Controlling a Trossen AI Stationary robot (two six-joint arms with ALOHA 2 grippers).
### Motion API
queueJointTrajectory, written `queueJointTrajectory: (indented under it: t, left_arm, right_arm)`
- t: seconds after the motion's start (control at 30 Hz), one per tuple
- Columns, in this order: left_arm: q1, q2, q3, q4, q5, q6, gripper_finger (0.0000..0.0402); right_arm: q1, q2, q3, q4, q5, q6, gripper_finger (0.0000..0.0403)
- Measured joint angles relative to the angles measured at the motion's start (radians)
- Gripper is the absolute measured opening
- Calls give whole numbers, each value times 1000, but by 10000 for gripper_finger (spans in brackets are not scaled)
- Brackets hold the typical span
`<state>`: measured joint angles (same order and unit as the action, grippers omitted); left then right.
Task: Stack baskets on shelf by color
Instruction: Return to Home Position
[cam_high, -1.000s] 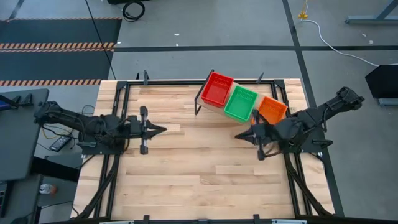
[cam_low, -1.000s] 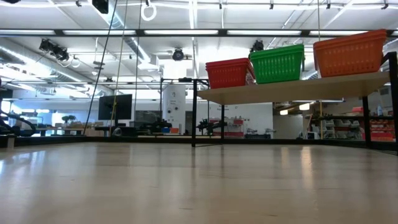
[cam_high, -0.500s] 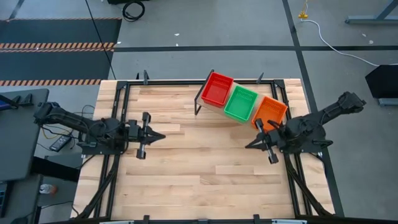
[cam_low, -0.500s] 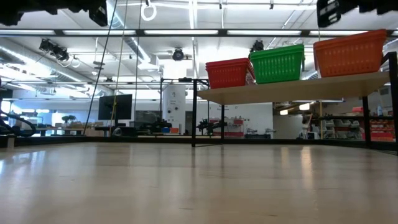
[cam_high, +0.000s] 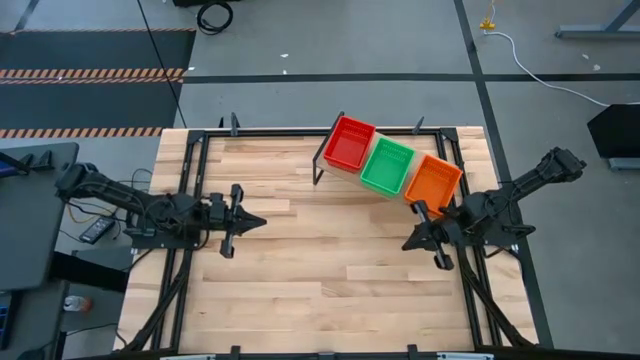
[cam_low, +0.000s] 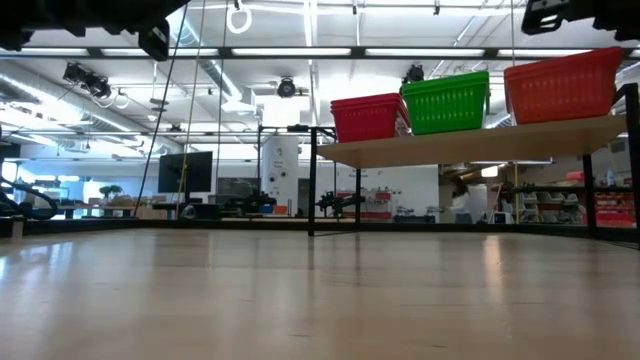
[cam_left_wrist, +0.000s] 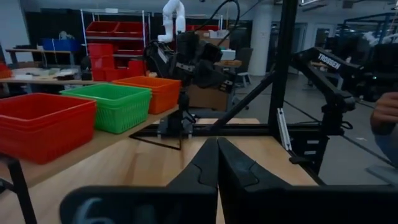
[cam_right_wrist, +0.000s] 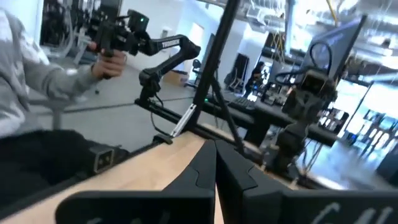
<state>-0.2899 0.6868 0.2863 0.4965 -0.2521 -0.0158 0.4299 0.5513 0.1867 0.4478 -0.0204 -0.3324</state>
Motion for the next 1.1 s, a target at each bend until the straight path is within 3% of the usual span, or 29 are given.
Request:
queueJointTrajectory:
  t: [0.3, 0.47, 0.6, 0.77, 0.93, 1.1]
  left_arm:
    - [-40, 0, 0, -26, -82, 2, 2]
    - [-40, 0, 0, -31, -88, 24, 2]
    - [-38, 0, 0, -31, -88, 35, 2]
    - [-38, 0, 0, -31, -88, 53, 3]
    - [-37, -1, 0, -24, -89, 55, 3]
    - [-32, -8, 1, -40, -105, 49, 4]
  right_arm:
    - [-15, -28, 0, 3, 13, -97, 5]
    - [-77, -173, 0, -5, 35, -121, 5]
    - [-136, -333, 0, -137, 35, -119, 5]
    - [-174, -538, 0, -323, -2, 2, 5]
    - [-170, -537, 10, -363, -96, 50, 7]
    - [-171, -547, 9, -398, 62, 45, 8]
